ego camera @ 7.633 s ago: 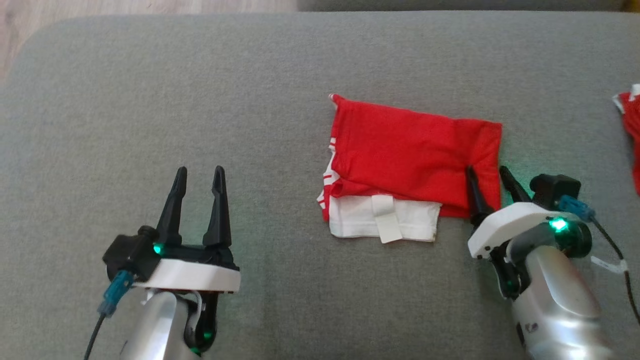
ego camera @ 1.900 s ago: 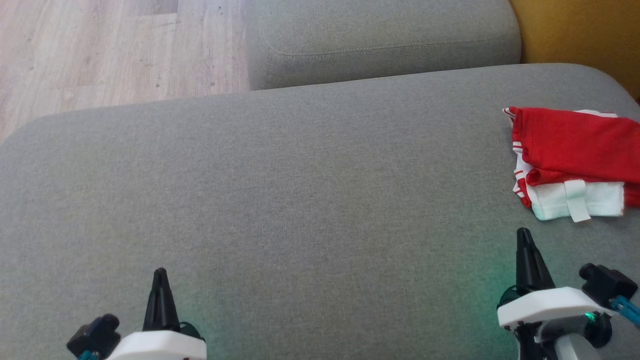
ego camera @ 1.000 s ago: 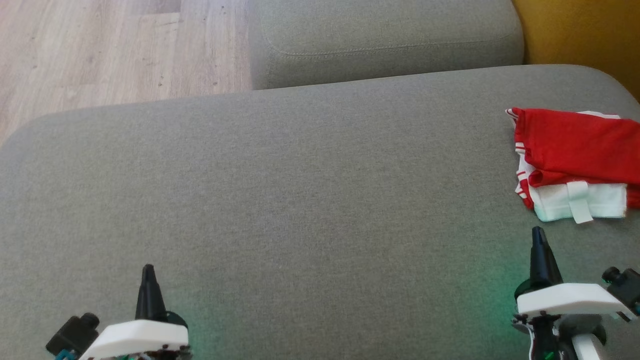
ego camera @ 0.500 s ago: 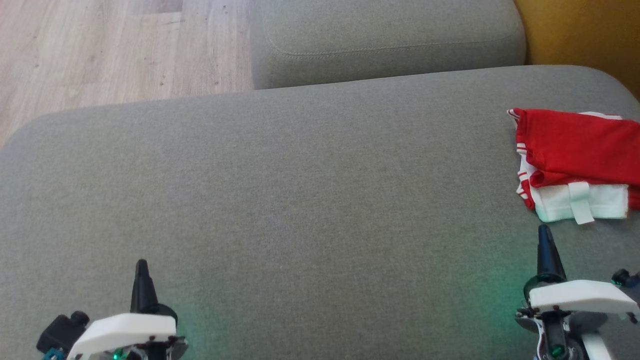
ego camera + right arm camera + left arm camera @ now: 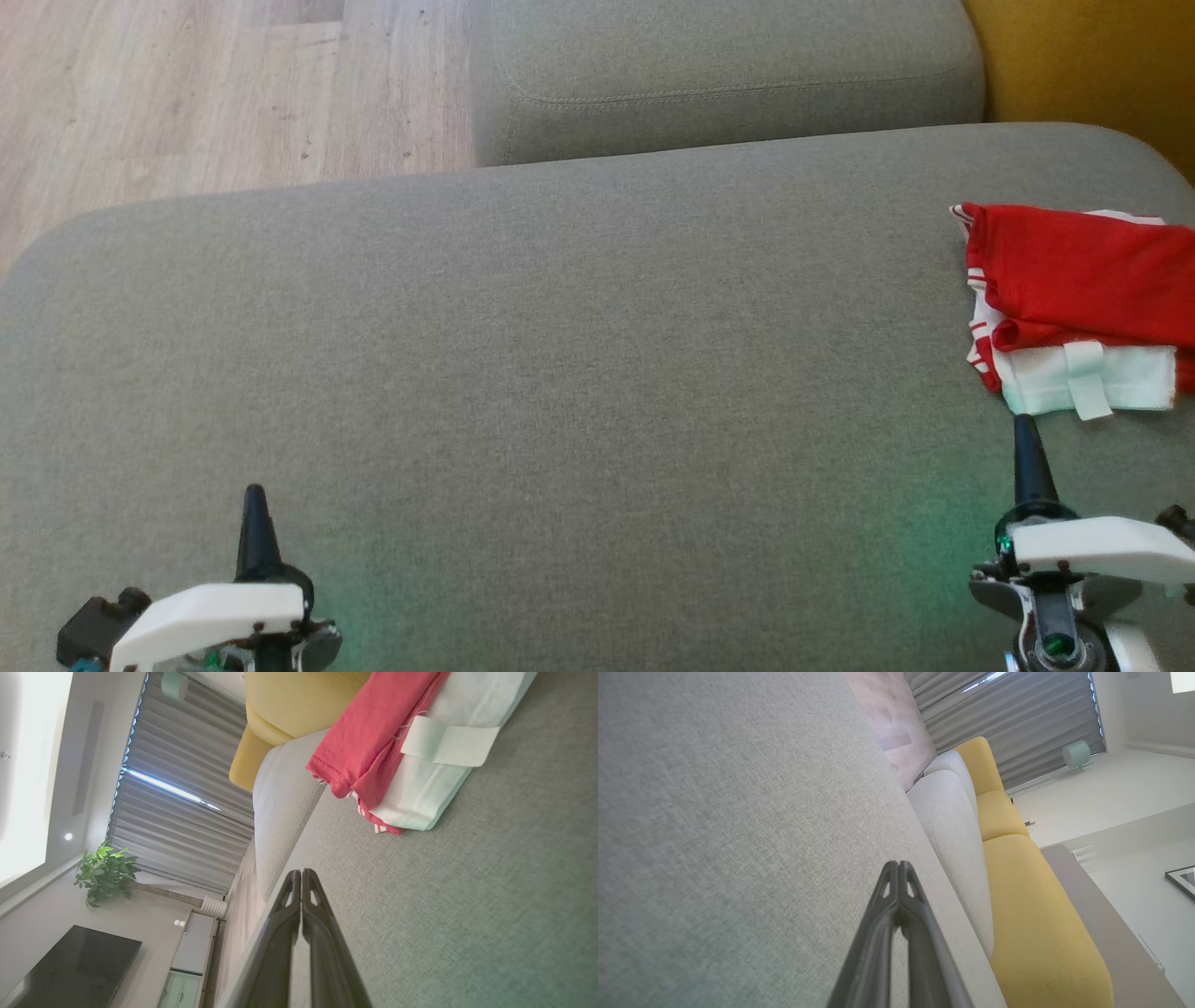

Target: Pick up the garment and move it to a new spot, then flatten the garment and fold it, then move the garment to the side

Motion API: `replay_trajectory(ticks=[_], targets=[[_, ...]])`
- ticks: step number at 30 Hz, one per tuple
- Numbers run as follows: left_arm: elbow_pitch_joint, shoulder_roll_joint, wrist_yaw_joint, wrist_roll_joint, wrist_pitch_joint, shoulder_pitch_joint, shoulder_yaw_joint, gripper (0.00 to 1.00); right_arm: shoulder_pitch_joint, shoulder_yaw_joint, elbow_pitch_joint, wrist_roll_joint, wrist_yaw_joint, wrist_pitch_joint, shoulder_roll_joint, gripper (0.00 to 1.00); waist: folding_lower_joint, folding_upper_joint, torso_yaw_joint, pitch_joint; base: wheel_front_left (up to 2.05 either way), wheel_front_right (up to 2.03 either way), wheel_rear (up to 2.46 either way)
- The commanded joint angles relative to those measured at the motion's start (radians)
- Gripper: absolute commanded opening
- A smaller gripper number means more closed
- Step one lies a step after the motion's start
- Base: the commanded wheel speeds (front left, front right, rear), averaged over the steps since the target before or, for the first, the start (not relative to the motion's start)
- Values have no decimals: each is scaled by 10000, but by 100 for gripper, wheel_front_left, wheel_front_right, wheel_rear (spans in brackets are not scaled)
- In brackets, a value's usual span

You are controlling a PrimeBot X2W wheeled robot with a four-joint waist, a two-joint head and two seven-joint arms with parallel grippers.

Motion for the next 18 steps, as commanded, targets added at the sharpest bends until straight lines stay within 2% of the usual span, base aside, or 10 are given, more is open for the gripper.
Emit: replay_trajectory(ticks=[1,18], targets=[[-364,33,-63,-210,59,-567,301,0,-561,76,-392,273,-5,47,-40,0,0,0,3,0,0,0,0],[-506,39,-171,-1773,559,-696,630,0,-603,-106,-596,2127,-6,539,-46,0,0,0,49,3,0,0,0]])
